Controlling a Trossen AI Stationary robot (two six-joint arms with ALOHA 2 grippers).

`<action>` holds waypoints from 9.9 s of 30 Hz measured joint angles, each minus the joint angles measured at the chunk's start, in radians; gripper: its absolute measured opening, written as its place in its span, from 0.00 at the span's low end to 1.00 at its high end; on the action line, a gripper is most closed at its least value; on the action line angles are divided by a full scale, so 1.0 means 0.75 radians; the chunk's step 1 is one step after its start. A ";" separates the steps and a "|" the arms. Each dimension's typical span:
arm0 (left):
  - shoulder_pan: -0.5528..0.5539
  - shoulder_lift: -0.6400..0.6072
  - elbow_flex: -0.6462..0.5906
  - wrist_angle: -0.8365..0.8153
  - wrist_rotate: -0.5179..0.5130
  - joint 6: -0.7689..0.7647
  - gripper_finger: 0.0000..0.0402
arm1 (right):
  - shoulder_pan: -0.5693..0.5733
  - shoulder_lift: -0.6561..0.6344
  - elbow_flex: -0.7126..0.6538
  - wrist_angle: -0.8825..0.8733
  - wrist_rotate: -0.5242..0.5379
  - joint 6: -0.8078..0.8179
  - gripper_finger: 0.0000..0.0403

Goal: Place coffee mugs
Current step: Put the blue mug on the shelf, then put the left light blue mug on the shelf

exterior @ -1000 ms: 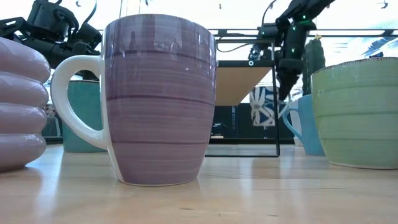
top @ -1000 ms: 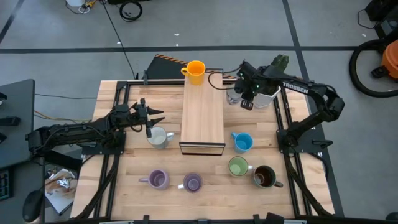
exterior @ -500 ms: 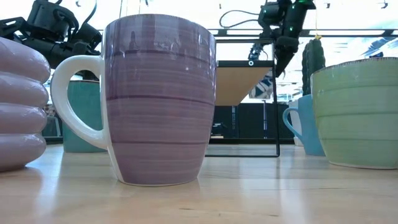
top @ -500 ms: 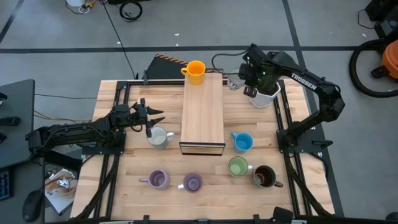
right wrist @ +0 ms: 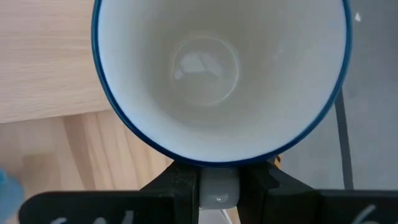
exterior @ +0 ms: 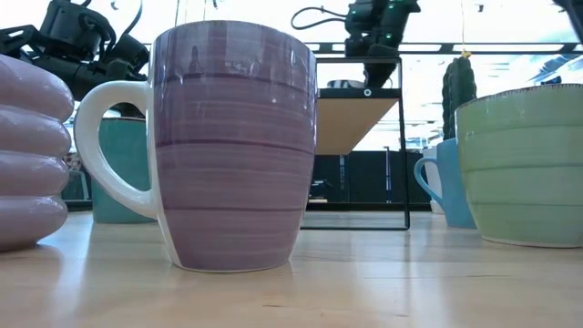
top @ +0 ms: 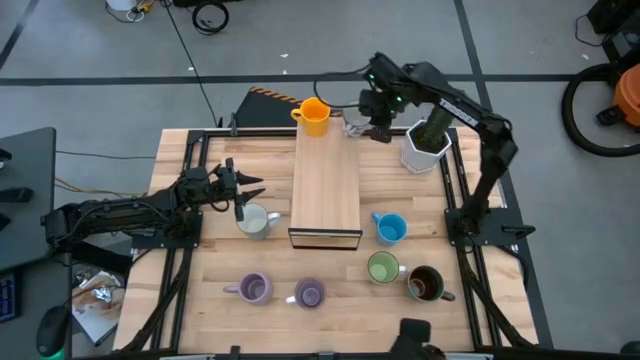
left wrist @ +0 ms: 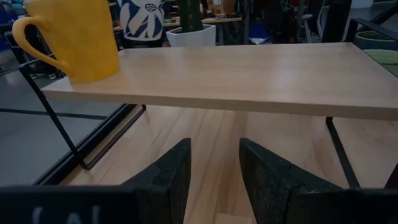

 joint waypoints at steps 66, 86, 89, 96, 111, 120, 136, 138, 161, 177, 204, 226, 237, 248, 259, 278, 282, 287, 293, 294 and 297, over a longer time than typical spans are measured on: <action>0.000 0.000 0.000 -0.033 0.000 -0.013 0.35 | 0.000 0.168 0.222 -0.041 -0.051 -0.041 0.44; 0.000 0.000 0.000 -0.041 -0.007 0.018 0.35 | -0.004 0.071 0.222 -0.062 -0.017 -0.003 0.67; 0.000 0.000 0.004 -0.048 -0.010 0.009 0.35 | -0.004 -0.005 0.222 -0.074 0.003 0.026 0.67; -0.013 0.000 0.143 -0.338 -0.066 -0.090 0.35 | -0.003 -0.214 0.175 -0.140 -0.004 0.245 0.66; -0.659 0.001 0.283 -0.646 -0.756 -0.355 0.35 | 0.229 -0.811 -0.704 0.369 0.121 0.441 0.62; -0.903 0.000 0.442 -0.927 -0.884 -0.564 0.35 | 0.340 -0.941 -0.827 0.482 0.119 0.463 0.62; -0.930 0.001 0.539 -1.407 -1.013 -1.072 0.35 | 0.413 -0.945 -1.032 0.748 0.118 0.395 0.62; -0.905 0.000 0.578 -1.456 -0.990 -1.104 0.35 | 0.413 -0.945 -1.059 0.794 0.111 0.376 0.62; -0.608 0.109 0.614 -1.550 -0.532 -1.278 0.35 | 0.413 -0.945 -1.191 0.938 -0.023 0.353 0.62; -0.564 0.283 0.615 -1.560 -0.330 -1.238 0.35 | 0.413 -0.945 -1.191 0.993 -0.068 0.353 0.62; -0.566 0.282 0.616 -1.559 -0.276 -0.758 0.08 | 0.414 -0.945 -1.190 0.994 -0.097 0.366 0.62; -0.450 0.626 0.935 -1.731 -0.333 -0.466 0.08 | 0.414 -0.945 -1.190 1.017 -0.138 0.370 0.62; -0.236 0.711 1.041 -1.780 -0.337 0.194 0.08 | 0.420 -0.945 -1.190 1.016 -0.143 0.354 0.62; -0.107 0.740 0.999 -1.685 -0.163 0.638 0.09 | 0.462 -0.945 -1.190 1.023 -0.142 0.351 0.62; -0.036 0.752 0.988 -1.556 -0.172 0.889 0.09 | 0.464 -0.945 -1.190 1.028 -0.137 0.319 0.62; -0.035 0.752 0.987 -1.539 -0.286 0.787 0.36 | 0.464 -0.945 -1.189 1.089 -0.114 0.330 0.62; -0.036 0.752 0.987 -1.533 -0.328 0.715 0.47 | 0.464 -0.945 -1.189 1.090 -0.113 0.332 0.62; -0.038 0.752 0.987 -1.540 -0.355 0.591 0.55 | 0.464 -0.945 -1.189 1.091 -0.113 0.333 0.62; -0.083 0.751 0.996 -1.617 -0.378 0.504 0.56 | 0.464 -0.944 -1.189 1.091 -0.113 0.333 0.62; -0.093 0.751 1.010 -1.650 -0.383 0.483 0.56 | 0.463 -0.945 -1.189 1.091 -0.113 0.333 0.62; -0.117 0.750 1.078 -1.719 -0.385 0.390 0.56 | 0.463 -0.944 -1.189 1.091 -0.113 0.333 0.62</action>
